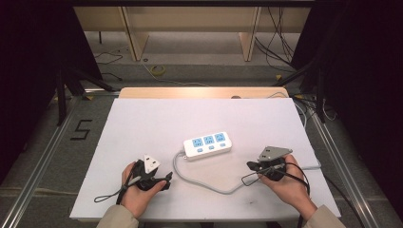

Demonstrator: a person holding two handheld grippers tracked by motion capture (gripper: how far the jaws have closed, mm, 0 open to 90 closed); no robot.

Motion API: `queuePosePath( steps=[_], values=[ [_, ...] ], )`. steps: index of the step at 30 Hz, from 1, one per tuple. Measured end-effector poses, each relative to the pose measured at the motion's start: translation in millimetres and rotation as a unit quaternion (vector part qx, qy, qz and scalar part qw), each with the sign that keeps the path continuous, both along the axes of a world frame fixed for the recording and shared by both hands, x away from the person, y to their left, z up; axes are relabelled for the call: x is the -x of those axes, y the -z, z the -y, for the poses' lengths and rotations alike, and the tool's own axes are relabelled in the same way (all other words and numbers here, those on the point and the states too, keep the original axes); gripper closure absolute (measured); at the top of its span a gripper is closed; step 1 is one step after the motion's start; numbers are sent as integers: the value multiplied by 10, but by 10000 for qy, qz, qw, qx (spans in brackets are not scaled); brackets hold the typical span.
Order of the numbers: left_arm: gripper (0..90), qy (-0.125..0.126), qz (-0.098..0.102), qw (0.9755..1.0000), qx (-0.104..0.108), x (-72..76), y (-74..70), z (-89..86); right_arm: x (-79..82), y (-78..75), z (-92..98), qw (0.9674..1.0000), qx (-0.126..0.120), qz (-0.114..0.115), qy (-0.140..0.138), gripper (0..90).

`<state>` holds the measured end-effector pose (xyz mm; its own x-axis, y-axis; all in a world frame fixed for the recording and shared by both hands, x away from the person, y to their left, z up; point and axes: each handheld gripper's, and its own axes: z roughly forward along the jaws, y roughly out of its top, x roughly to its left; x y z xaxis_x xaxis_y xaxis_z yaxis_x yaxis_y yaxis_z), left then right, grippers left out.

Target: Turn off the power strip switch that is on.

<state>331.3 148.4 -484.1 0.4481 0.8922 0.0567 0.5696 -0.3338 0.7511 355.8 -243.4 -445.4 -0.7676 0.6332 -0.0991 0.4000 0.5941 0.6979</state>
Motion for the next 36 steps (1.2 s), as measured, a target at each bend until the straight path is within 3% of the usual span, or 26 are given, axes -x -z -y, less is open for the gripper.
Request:
queuePosePath(
  steps=[10, 23, 36],
  values=[
    [213, -44, 51, 10000, 16, 1, -10, -4, -55, -19, -34, 10000, 75, -20, 0, 900],
    [213, -96, 97, 9999, 22, 2, -23, -24, -111, -25, -95, 9998, 116, 140, -3, 900],
    [215, -115, 135, 9998, 17, 4, -29, -32, -165, -72, -152, 9998, 186, 106, -5, 900]
  ],
)
